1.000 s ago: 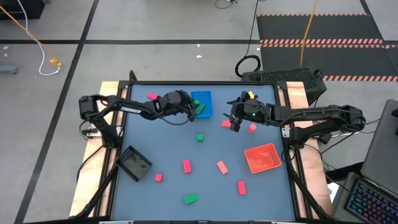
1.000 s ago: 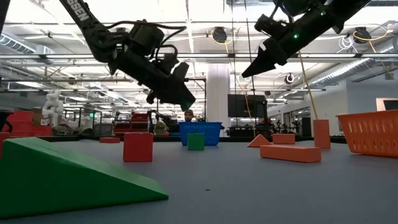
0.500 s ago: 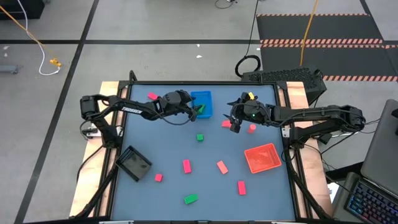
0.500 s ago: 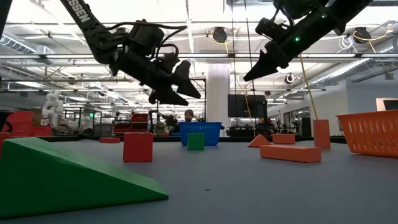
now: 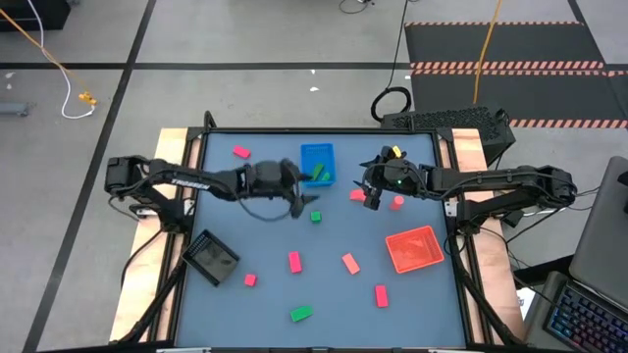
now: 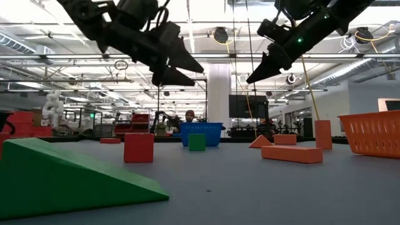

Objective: Sort & place blocks by color
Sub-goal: Put the green block into the blue bin

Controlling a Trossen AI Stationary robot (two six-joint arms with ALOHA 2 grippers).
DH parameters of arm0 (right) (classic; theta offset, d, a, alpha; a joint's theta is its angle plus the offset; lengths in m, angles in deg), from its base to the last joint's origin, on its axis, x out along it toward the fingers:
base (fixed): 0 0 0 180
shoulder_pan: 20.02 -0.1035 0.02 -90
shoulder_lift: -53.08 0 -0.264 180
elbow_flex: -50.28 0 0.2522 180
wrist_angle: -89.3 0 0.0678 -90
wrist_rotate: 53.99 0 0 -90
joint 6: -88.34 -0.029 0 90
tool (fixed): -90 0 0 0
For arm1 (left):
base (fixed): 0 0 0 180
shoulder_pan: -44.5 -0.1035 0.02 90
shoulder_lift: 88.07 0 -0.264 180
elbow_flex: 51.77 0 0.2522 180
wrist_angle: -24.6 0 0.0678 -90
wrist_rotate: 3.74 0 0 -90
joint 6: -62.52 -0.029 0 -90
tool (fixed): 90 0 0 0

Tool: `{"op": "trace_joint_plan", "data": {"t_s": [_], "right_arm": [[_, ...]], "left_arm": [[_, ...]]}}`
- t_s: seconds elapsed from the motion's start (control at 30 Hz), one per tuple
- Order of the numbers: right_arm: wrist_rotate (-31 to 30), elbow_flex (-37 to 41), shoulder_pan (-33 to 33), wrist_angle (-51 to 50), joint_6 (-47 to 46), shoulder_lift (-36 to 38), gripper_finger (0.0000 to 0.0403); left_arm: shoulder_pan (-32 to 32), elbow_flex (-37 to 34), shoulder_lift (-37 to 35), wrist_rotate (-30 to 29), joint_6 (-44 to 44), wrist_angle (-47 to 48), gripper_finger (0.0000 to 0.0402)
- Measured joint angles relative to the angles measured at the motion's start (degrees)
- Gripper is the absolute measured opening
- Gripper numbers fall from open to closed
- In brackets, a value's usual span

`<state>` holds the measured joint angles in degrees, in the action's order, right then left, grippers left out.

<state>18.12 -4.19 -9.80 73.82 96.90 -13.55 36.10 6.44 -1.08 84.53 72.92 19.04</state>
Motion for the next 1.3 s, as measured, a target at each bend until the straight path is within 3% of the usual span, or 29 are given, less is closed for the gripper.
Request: {"op": "trace_joint_plan", "data": {"t_s": [0.3,0.83,1.07,1.17,1.3], "right_arm": [[0.0,0.0,0.0,0.3,-1.8,0.0,0.0251],[0.0,0.0,0.0,0.1,-0.4,0.0,0.0251],[0.0,0.0,0.0,0.1,-0.4,0.0,0.0251],[0.0,0.0,0.0,0.1,-0.4,0.0,0.0251],[0.0,0.0,0.0,0.1,-0.4,0.0,0.0251]], "left_arm": [[7.5,0.0,7.6,-6.3,-1.5,1.0,0.0337],[9.1,0.0,18.3,-8.8,-6.5,-3.8,0.0337],[9.0,0.0,19.9,-8.8,-6.5,-4.8,0.0337],[9.0,0.0,19.8,-8.8,-6.1,-4.9,0.0325],[9.0,0.0,19.8,-8.8,-5.6,-4.8,0.0281]]}}
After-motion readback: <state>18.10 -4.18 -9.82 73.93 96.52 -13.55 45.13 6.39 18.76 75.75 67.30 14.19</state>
